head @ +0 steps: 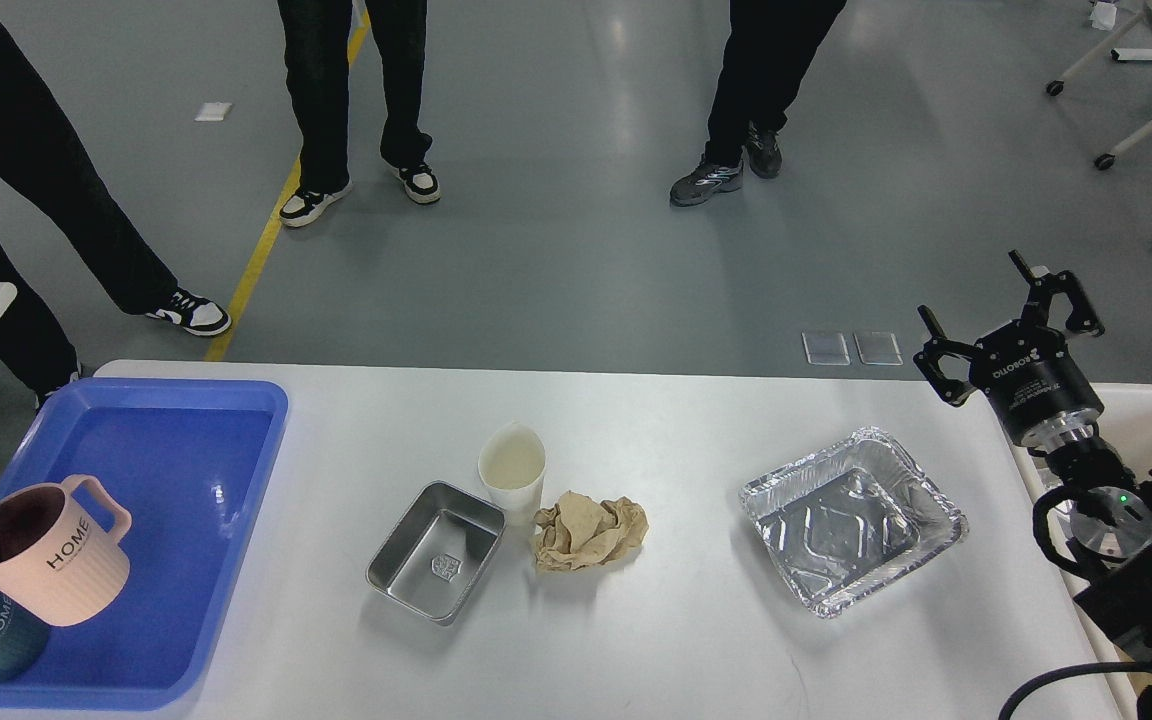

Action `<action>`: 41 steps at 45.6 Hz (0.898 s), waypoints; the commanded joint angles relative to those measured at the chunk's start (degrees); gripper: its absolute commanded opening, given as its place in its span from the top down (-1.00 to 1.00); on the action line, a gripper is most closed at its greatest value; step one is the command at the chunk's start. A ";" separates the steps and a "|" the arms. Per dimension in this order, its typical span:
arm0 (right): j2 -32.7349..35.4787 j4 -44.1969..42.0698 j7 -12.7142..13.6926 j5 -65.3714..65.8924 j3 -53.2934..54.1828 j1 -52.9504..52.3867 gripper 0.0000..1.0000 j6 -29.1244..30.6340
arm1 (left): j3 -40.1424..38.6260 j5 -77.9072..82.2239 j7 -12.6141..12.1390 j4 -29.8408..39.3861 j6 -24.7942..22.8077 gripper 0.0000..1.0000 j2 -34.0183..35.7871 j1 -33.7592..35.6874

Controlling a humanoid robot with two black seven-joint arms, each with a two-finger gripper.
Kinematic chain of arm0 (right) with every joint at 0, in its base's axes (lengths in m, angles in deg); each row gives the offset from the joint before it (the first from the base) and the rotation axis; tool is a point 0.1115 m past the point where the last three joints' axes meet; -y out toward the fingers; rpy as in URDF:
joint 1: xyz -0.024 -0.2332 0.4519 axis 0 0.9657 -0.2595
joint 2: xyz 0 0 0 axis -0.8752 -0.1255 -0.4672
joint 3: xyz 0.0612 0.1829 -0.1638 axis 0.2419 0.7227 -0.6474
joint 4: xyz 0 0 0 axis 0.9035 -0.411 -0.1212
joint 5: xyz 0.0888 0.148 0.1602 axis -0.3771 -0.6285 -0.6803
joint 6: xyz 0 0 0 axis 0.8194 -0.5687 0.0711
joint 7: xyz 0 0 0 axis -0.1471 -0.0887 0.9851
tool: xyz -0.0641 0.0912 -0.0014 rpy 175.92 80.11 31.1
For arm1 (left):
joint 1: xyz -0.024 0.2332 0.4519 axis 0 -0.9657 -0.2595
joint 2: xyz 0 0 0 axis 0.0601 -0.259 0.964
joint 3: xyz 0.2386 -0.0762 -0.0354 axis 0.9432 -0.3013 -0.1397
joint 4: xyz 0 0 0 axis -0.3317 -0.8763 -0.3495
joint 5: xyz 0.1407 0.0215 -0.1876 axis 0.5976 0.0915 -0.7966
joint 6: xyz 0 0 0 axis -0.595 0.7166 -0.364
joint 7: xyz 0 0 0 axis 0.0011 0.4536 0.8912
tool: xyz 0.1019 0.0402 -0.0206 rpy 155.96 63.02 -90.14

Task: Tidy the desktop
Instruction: 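Lift the pink mug and lower it into the blue tub, then release the pink mug and raise the left gripper out of the tub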

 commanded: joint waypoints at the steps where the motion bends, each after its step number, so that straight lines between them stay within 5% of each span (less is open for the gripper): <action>1: -0.06 -0.01 0.00 -0.03 0.05 0.08 -1.00 -0.01 | -0.09 3.95 0.62 -1.53 2.55 1.00 -3.54 -1.62; 25: 0.82 -0.01 0.00 0.05 0.05 0.88 -1.00 0.52 | -0.35 11.08 2.02 -3.37 12.13 1.00 -11.63 -7.24; 39: 0.82 -0.01 0.00 -0.04 0.05 0.88 -1.00 0.52 | -0.44 10.90 2.55 -3.37 11.78 0.45 -11.45 -7.59; 41: 0.82 -0.01 0.00 -0.03 0.05 0.88 -1.00 0.52 | -0.62 10.90 2.64 -3.37 11.78 0.24 -11.45 -7.68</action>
